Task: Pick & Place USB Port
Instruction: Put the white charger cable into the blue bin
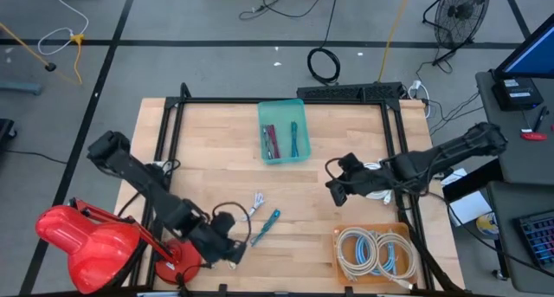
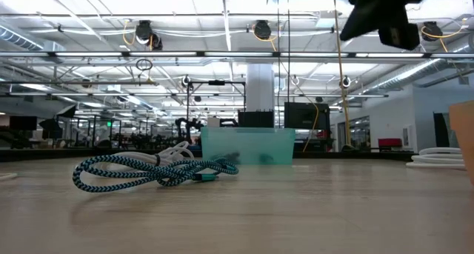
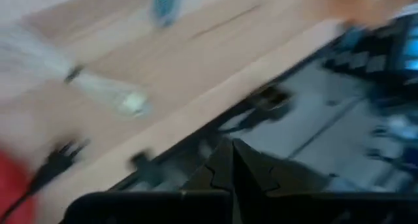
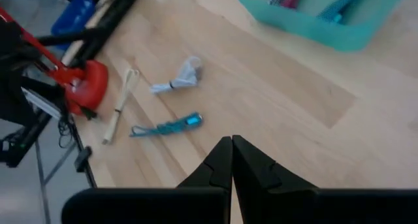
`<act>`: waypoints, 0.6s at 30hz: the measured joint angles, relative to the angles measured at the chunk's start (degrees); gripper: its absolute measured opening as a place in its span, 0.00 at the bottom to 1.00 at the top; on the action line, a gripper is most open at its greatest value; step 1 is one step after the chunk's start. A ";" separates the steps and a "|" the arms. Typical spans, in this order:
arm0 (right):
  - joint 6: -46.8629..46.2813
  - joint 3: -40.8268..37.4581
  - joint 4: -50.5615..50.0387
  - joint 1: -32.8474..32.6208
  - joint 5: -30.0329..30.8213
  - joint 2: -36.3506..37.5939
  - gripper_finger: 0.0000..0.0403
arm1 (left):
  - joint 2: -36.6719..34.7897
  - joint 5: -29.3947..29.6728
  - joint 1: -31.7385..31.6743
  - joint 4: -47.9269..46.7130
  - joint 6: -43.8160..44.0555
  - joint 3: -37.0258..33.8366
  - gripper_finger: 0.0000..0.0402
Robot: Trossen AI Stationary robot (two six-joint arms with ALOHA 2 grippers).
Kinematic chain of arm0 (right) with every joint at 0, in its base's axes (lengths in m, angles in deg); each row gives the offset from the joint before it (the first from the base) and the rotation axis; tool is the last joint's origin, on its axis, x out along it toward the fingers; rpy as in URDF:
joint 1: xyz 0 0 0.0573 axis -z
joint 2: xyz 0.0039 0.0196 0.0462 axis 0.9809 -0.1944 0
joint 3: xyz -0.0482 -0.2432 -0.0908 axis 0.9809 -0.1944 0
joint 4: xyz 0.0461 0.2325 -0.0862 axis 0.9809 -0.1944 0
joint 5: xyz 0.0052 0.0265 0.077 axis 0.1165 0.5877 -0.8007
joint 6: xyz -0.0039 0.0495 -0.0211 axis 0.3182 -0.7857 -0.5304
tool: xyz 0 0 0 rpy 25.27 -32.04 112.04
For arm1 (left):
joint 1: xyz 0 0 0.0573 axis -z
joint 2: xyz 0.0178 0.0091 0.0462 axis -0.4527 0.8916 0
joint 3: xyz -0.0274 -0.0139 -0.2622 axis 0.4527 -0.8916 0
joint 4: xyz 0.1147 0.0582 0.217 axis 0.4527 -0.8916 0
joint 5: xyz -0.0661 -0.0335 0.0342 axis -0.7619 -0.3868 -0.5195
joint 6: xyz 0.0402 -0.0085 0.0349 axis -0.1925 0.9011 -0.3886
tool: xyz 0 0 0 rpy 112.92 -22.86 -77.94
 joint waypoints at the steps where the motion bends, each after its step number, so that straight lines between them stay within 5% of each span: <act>1: -0.08 -0.51 0.01 0.42 -0.57 0.01 0.00 | 0.78 -1.41 0.21 -1.50 0.81 0.23 0.00; 11: 0.27 -3.90 0.05 2.74 -6.33 -0.02 0.00 | 8.03 -15.96 0.40 -19.62 7.96 2.95 0.01; 18: 3.41 -3.90 1.66 3.43 -6.18 -0.01 0.00 | 11.59 -12.02 -3.10 -18.45 8.87 2.04 0.23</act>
